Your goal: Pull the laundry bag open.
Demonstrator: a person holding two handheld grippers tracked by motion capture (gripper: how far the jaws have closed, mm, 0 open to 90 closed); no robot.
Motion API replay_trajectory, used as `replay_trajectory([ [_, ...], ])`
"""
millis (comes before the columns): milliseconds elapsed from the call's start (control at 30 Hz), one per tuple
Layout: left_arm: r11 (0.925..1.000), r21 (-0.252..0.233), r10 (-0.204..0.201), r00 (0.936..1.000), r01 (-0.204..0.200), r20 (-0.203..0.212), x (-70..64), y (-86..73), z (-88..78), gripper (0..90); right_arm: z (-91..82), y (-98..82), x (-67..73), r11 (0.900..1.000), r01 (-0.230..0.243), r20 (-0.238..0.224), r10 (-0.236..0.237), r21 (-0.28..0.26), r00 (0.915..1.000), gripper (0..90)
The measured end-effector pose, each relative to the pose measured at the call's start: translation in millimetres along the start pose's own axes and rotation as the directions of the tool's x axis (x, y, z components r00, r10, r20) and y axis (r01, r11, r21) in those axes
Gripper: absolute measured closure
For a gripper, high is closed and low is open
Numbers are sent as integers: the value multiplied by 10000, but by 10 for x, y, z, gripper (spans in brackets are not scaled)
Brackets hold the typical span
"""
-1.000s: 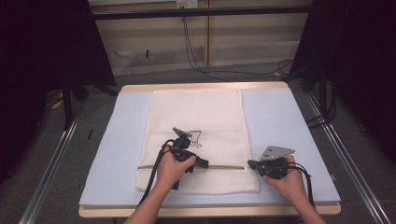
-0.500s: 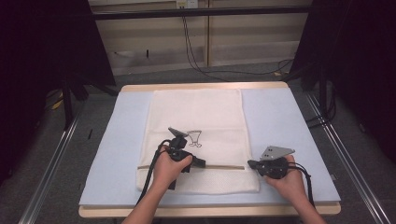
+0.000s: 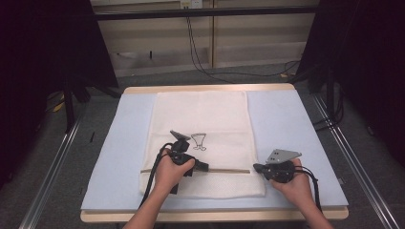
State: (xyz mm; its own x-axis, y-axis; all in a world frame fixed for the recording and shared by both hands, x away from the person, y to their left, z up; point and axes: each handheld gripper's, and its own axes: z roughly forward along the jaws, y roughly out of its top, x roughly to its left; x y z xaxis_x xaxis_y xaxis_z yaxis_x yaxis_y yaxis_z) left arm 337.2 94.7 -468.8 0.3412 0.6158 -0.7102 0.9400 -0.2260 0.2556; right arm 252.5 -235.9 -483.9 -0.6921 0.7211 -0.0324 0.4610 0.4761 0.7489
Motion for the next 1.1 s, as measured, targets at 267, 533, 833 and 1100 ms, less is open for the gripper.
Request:
replay_trajectory([
  [267,10000,30,34,10000,-34,-44,22,-1,-33,874,0,1,0,10000,-5,-11,5,10,10000,900],
  [533,10000,-72,-55,10000,55,-14,42,-11,-62,874,0,1,1,10000,-10,-10,10,18,10000,900],
  [833,10000,-48,-64,10000,64,4,72,-19,-101,874,0,2,0,10000,6,3,-6,17,10000,900],
  [1100,10000,-64,-53,10000,53,-8,97,-28,-139,874,0,2,0,10000,-23,-11,23,23,10000,900],
])
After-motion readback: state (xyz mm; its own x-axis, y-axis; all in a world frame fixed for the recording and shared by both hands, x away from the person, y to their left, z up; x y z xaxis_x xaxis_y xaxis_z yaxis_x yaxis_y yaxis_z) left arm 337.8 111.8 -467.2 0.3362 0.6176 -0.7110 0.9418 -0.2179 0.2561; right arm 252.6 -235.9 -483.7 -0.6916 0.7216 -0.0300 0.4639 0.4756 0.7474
